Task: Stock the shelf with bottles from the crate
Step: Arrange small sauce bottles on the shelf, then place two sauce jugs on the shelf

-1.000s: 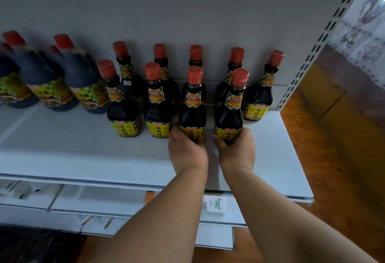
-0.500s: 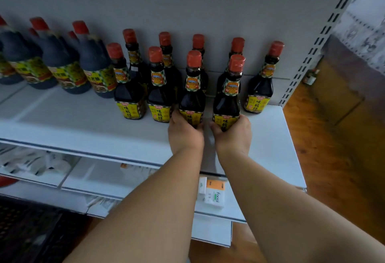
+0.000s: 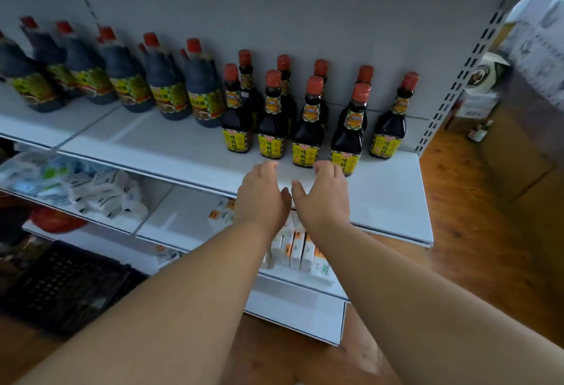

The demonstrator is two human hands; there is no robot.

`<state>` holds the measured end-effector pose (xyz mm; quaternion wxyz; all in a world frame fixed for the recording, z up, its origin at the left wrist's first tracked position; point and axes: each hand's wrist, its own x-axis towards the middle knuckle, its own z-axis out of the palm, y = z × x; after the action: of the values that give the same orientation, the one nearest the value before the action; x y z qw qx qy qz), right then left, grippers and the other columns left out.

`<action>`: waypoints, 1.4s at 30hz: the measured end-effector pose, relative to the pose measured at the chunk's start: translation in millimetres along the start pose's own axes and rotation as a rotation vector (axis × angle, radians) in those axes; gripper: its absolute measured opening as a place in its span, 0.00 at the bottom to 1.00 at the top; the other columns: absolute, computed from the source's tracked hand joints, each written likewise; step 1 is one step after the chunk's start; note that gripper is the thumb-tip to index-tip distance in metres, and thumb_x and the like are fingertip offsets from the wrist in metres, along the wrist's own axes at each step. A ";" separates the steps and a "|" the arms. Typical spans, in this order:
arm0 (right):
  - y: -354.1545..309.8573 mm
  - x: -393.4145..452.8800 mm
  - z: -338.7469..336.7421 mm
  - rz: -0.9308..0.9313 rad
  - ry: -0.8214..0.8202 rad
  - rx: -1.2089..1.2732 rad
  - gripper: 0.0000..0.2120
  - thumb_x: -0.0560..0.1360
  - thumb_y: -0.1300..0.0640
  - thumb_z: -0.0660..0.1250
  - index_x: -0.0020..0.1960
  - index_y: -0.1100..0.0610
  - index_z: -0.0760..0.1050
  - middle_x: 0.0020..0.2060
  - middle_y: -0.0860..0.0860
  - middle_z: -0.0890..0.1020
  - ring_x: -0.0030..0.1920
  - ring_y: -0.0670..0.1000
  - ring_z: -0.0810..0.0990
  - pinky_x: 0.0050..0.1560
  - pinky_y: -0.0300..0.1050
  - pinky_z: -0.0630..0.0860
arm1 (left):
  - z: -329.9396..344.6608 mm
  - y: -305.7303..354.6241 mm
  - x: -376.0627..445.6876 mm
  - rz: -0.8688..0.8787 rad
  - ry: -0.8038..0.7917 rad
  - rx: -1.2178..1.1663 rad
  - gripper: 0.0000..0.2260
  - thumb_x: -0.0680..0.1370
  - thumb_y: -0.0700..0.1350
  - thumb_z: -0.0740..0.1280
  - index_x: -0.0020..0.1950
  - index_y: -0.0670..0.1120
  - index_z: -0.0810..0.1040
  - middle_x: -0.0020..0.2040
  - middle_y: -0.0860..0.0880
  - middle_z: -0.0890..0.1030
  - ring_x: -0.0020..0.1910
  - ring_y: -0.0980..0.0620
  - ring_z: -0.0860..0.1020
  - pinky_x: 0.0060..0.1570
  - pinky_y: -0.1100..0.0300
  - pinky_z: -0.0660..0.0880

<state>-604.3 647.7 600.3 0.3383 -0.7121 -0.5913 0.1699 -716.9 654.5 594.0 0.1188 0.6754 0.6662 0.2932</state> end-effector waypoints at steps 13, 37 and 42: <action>-199.5 -153.8 160.0 -0.314 -0.292 -0.026 0.24 0.75 0.52 0.65 0.68 0.58 0.67 0.63 0.54 0.71 0.65 0.55 0.67 0.67 0.48 0.65 | -209.2 -240.3 -125.2 -0.208 0.036 0.279 0.19 0.76 0.47 0.65 0.67 0.47 0.69 0.60 0.46 0.74 0.59 0.44 0.73 0.57 0.49 0.73; -554.3 -301.3 524.1 -0.908 -0.917 -0.352 0.26 0.74 0.47 0.67 0.69 0.47 0.63 0.63 0.55 0.67 0.63 0.60 0.70 0.60 0.58 0.74 | -463.7 -640.6 -225.7 -0.917 0.083 0.393 0.24 0.76 0.52 0.67 0.70 0.59 0.64 0.67 0.49 0.68 0.61 0.45 0.74 0.56 0.47 0.77; -617.1 -322.5 604.7 -0.833 -1.025 -0.256 0.23 0.72 0.47 0.68 0.64 0.50 0.64 0.53 0.54 0.77 0.54 0.59 0.77 0.53 0.58 0.78 | -497.1 -710.0 -219.2 -0.981 0.142 0.310 0.27 0.76 0.52 0.68 0.72 0.57 0.62 0.66 0.50 0.70 0.58 0.48 0.77 0.56 0.50 0.77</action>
<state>-1519.6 553.3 539.2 -0.0349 -0.2881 -0.9180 0.2704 -1568.8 387.4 548.2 0.0954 0.2717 0.9464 0.1461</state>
